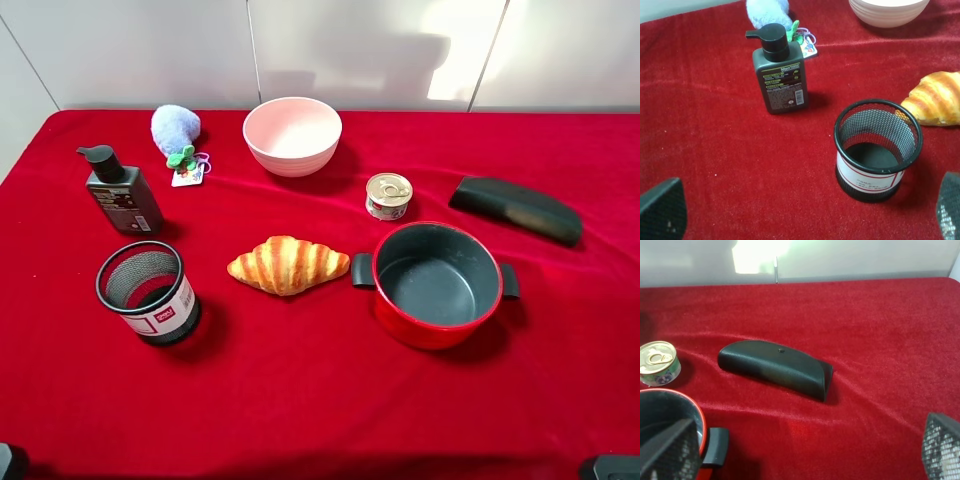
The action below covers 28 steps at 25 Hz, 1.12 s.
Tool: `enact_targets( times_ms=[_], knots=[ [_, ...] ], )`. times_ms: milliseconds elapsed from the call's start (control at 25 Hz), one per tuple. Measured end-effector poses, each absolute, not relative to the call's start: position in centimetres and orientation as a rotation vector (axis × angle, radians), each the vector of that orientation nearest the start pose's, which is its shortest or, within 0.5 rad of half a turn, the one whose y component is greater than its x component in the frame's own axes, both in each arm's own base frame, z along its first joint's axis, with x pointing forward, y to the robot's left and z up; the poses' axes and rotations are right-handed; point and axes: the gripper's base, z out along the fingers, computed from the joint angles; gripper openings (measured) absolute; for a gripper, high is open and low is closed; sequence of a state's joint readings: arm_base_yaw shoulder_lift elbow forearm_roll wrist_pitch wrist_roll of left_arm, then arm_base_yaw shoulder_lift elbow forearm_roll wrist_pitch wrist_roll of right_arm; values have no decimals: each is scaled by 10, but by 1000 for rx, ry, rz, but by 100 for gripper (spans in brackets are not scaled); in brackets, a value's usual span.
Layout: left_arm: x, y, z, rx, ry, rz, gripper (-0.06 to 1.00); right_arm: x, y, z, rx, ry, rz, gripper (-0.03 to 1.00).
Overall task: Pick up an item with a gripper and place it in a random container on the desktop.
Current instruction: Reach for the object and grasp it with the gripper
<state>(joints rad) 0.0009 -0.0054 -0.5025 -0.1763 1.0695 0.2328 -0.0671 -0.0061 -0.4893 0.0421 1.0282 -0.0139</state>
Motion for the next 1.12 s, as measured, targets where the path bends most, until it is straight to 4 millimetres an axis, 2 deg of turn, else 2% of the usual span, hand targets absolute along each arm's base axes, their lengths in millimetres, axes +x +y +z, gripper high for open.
enact_targets(
  times_ms=[880,1120],
  knots=[
    [-7,-14,278,245,2018,-64,99,-3,3,277,53,2015,-1,69],
    [-7,-14,278,245,2018,-64,99,-5,5,292,51,1915,19,69]
  ],
)
